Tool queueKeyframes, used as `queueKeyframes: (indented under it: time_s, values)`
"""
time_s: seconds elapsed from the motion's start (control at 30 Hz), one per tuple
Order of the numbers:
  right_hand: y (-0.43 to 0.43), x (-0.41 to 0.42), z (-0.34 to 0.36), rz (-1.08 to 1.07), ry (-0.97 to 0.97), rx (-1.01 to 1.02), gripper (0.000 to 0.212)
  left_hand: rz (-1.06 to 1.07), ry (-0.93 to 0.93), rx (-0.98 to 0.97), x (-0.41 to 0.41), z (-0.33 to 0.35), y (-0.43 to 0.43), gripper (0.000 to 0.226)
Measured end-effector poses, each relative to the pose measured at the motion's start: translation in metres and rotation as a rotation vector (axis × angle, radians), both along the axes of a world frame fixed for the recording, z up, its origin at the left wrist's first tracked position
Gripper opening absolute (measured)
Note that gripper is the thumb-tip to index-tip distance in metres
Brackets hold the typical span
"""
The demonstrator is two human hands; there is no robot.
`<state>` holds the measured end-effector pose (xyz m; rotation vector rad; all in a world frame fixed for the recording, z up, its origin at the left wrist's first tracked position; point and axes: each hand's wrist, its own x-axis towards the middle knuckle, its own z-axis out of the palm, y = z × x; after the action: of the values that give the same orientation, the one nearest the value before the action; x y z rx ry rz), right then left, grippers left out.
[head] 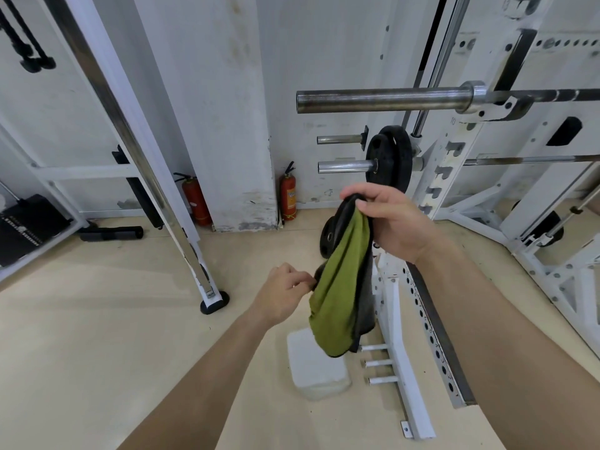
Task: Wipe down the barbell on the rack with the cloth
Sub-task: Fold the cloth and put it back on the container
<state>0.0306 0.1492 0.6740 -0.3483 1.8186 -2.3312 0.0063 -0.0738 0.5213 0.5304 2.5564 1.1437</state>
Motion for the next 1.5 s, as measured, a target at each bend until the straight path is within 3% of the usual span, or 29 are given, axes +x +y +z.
queueKeyframes:
  time_s: [0.07, 0.2, 0.4, 0.57, 0.67, 0.77, 0.87, 1.0, 1.1, 1.27, 1.37, 1.5]
  values:
    - [0.004, -0.003, 0.004, -0.044, -0.002, -0.023, 0.026, -0.022, 0.041, -0.140, 0.001, -0.008, -0.003, 0.023]
    - [0.010, -0.004, 0.002, -0.144, -0.033, -0.041, 0.026, -0.008, 0.220, -0.303, -0.002, -0.017, -0.012, 0.040]
    - [0.041, -0.006, -0.019, -0.482, -0.088, -0.028, 0.036, 0.064, 0.446, -0.177, -0.018, 0.012, -0.040, 0.019]
    - [0.071, -0.014, -0.045, -0.730, -0.101, 0.285, 0.028, -0.279, 0.526, -0.159, 0.001, 0.043, -0.047, 0.021]
    - [0.076, -0.019, -0.059, -0.864, -0.030, 0.472, 0.027, -0.256, 0.450, -0.092, 0.008, 0.045, -0.044, 0.010]
    - [0.080, -0.021, -0.067, -0.927, -0.012, 0.549, 0.022, 0.121, 0.178, 0.159, -0.002, 0.053, -0.042, 0.011]
    - [0.085, -0.022, -0.082, -0.895, -0.053, 0.558, 0.015, 0.353, 0.079, 0.355, -0.014, 0.061, -0.039, 0.015]
    - [0.089, -0.020, -0.092, -0.818, -0.213, 0.316, 0.020, 0.412, 0.002, 0.472, -0.022, 0.067, -0.035, 0.005]
    - [0.092, -0.016, -0.091, -0.784, -0.223, 0.218, 0.018, 0.426, -0.068, 0.550, -0.025, 0.068, -0.034, 0.010]
    - [0.077, -0.016, -0.097, -0.883, -0.334, 0.213, 0.017, 0.637, -0.126, 0.400, -0.033, 0.061, -0.020, 0.027]
    - [0.045, -0.010, -0.098, -0.922, -0.462, 0.092, 0.023, 0.786, -0.273, 0.389, -0.032, 0.059, 0.003, 0.020]
    - [-0.006, 0.003, -0.094, -0.672, -0.470, 0.000, 0.018, 0.631, -0.406, 0.591, -0.016, 0.072, 0.051, 0.013]
